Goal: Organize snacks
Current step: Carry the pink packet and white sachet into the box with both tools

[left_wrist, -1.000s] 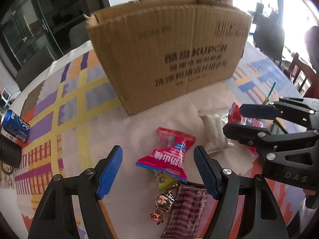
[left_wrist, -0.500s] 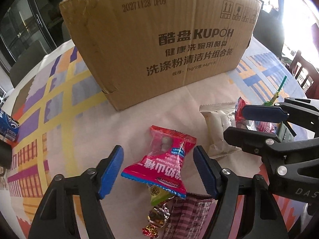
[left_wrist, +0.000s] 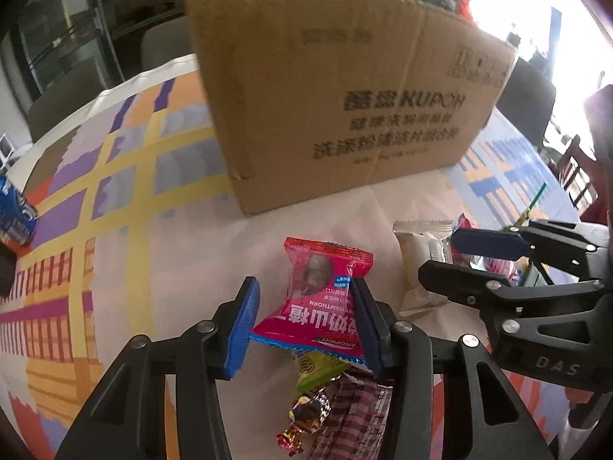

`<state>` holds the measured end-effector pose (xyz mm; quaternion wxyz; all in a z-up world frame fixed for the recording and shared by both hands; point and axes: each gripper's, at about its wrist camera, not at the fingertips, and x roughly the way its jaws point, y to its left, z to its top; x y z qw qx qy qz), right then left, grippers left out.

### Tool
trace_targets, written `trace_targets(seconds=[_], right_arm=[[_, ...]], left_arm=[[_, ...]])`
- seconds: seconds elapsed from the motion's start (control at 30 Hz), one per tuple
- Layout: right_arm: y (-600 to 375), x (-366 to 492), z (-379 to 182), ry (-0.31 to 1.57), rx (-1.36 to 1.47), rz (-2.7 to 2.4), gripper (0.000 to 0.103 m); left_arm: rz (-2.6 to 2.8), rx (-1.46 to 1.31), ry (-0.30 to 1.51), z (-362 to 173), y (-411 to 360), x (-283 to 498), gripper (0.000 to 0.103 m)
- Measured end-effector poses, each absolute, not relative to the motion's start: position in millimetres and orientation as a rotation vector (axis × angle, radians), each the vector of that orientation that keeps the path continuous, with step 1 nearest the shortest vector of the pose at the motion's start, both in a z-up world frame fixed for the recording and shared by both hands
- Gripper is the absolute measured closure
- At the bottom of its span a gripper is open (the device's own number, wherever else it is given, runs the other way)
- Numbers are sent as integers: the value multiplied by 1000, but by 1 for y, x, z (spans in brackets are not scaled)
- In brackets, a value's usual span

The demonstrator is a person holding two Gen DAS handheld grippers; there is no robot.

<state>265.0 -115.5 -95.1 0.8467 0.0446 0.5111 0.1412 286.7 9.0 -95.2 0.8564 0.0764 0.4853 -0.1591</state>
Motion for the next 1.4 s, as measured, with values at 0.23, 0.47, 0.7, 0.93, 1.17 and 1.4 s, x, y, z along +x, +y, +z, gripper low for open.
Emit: trace_targets(seconds=[0.23, 0.47, 0.7, 0.93, 1.17, 1.4], right_arm=[[-105, 273, -98, 1080, 77, 306, 59], [-95, 279, -109, 1105, 10, 280, 59], [-94, 276, -109, 1088, 12, 287, 71], [-99, 267, -89, 1033, 29, 293, 71], [-109, 256, -53, 945, 53, 309, 71], [-116, 243, -10, 832, 62, 324, 71]], left_arm=[[-281, 107, 998, -88, 21, 278, 56], [-259, 63, 1007, -90, 29, 274, 56], [-244, 32, 1002, -87, 30, 269, 56], [-235, 11, 951, -68, 30, 261, 56], [-246, -7, 869, -34, 27, 250, 56], [-252, -8, 779, 1, 26, 246, 56]])
